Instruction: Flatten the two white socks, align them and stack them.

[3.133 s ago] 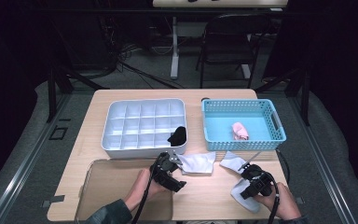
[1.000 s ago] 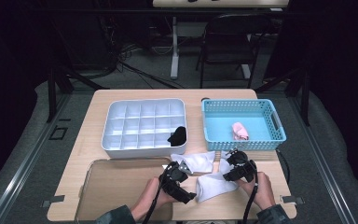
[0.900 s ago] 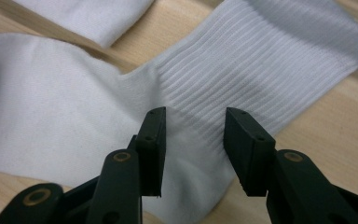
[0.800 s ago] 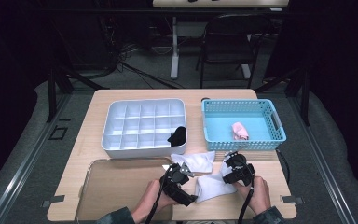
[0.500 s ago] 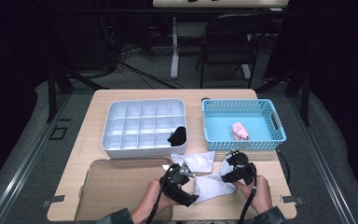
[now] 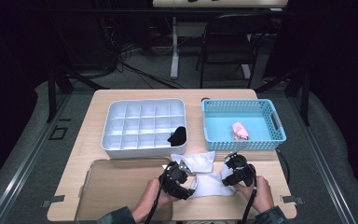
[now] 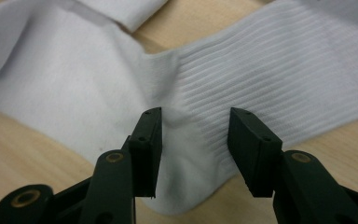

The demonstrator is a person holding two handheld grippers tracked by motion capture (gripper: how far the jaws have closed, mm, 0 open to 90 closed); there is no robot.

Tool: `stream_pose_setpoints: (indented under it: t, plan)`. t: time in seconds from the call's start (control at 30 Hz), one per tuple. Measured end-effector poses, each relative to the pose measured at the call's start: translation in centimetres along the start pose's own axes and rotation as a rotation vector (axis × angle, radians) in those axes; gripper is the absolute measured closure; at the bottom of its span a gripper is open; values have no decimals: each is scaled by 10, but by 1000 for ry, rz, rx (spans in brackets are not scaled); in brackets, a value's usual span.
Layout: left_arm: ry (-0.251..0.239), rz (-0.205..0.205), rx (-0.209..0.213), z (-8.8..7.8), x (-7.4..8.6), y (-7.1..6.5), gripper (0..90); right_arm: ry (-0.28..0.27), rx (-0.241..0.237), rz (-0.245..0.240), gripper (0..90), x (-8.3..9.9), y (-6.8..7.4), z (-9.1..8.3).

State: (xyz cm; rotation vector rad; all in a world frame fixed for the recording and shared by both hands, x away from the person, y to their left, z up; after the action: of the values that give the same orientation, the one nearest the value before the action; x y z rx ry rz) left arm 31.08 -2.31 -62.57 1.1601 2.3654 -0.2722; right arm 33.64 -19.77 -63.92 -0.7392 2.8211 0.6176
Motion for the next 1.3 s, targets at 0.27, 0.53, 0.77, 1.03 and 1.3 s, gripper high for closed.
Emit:
stream_pose_setpoints:
  t: [0.27, 0.53, 0.77, 1.03, 1.3]
  plan:
    - [-35, -27, -21, -5, -3, 11, 588, -190, 57, -81, 502, -22, -24, -28]
    - [-15, -33, -10, -1, 1, 12, 664, -173, 136, -56, 561, -29, -55, -20]
    - [-16, -38, -13, -1, 3, 18, 716, -139, 162, -46, 628, -24, -59, -14]
    - [-3, -31, -20, 4, 5, 17, 876, -168, 155, -18, 841, -21, -58, -14]
    - [0, -21, -1, 2, 6, 14, 886, -135, 138, 13, 846, -12, -50, -26]
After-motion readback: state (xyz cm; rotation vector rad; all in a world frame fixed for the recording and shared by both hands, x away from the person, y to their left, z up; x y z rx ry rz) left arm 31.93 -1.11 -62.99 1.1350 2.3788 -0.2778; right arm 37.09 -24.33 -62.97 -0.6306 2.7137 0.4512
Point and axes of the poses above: each handheld gripper's, and its own axes: z roughly forward along the jaws, x roughly out of its underside, y roughly to its left, the point moved 10 cm from there along z, roughly forward along the jaws, and after that the axes turned 14 degrees about -x, right-handed, at the moved point
